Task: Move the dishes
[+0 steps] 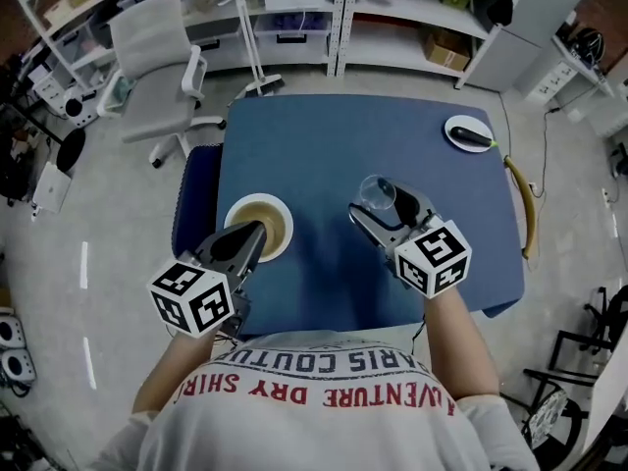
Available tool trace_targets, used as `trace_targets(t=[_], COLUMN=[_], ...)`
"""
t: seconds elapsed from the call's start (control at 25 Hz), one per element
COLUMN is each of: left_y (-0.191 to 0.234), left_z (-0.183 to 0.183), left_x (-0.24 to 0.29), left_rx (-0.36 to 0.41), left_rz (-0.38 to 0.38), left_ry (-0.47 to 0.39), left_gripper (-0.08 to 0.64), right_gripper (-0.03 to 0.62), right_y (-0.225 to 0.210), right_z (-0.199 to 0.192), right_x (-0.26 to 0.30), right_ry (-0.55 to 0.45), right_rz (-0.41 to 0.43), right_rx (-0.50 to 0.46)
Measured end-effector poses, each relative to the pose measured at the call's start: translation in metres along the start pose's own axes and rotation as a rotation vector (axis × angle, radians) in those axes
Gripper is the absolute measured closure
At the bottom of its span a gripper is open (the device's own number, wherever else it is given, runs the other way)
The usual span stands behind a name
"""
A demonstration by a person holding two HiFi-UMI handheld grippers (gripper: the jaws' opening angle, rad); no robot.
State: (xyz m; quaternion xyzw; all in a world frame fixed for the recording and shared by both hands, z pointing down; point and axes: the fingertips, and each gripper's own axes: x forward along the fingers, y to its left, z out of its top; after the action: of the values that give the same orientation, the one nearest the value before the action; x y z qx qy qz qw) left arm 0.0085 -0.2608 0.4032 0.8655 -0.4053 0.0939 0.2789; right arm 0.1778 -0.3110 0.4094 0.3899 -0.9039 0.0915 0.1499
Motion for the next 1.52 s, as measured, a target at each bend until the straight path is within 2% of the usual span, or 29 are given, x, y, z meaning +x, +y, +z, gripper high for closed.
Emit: trace_targets(t=[0.24,0.48,0.8,1.04,1.16,1.28,1.36,1.44,1.48,1.52], left_y=[-0.008,-0.006,0.0,0.003,0.002,0.001,0.002,0.003,0.003,0.004], left_z=[-0.01,-0.011,-0.021,-0.024,-0.025,-0.019,-0.013,-0.009,-0.007,-0.006], left_x=[0.021,0.03,0.033,0.028,0.025,0.018,0.011,0.003,-0.001,-0.005], left_rx=[0.003,0.004,-0.014,-0.025,-0.029,-0.027,-0.026,-0.025,-0.025,-0.025], left_rz=[-0.026,-0.03,-0.016,-0.004,0.001,0.013,0.023,0.032,0.036,0.038], left_ry=[0.036,0.058,0.072,0.073,0.077,0.065,0.055,0.045,0.039,0.033], left_gripper=[0.528,0.528,0.528,0.528,0.528,0.528,0.528,0.528,0.528,0.528], right_gripper=[0.305,0.305,0.305,0.291,0.273,0.27,0.27,0.272,0.291,0.345], right_y=[-0.025,-0.038,-0.04,-0.039,-0.043,-0.047,-0.043,-0.032,-0.023,-0.012], right_z=[-0.045,-0.071,-0.078,-0.081,-0.071,-0.049,-0.024,0.006,0.02,0.03], right_x=[-0.01,-0.009,-0.015,-0.016,-0.027,-0.043,-0.056,-0.065,-0.067,-0.065], right_ry=[0.06,0.077,0.042,0.059,0.042,0.013,-0.041,-0.121,-0.151,-0.171], right_rz=[-0.053,-0.093,-0.124,-0.111,-0.11,-0.149,-0.17,-0.152,-0.125,-0.091], right_rx=[0.04,0.066,0.053,0.098,0.129,0.136,0.133,0.121,0.115,0.111])
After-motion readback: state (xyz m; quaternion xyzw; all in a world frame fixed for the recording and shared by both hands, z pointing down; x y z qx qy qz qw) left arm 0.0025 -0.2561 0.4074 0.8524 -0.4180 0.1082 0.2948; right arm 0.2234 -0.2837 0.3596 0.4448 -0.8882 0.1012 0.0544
